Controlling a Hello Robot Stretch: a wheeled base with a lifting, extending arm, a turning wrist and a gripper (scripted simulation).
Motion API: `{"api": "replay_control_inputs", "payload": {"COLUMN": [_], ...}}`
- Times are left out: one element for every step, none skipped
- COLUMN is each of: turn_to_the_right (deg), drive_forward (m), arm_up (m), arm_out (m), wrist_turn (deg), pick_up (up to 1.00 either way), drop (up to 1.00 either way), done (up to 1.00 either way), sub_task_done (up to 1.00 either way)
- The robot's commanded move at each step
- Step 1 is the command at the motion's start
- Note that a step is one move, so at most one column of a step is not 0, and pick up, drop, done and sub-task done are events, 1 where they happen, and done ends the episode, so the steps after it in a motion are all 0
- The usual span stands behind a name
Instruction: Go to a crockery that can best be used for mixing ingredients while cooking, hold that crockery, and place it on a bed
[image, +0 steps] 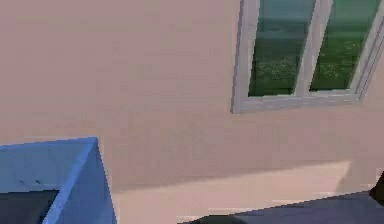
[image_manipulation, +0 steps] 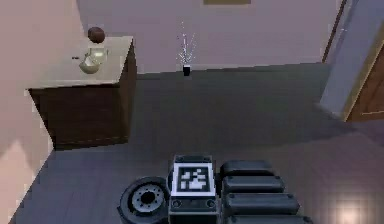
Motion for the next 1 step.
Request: {"api": "replay_control_inputs", "payload": {"turn_to_the_right": [45.0], "drive_forward": [0.0], "arm_up": [0.0], "arm_out": [0.0], "wrist_turn": [0.0], "pick_up": [0.0], "drop": [0.0], "done": [0.0], "sub_task_done": [0.0]}}
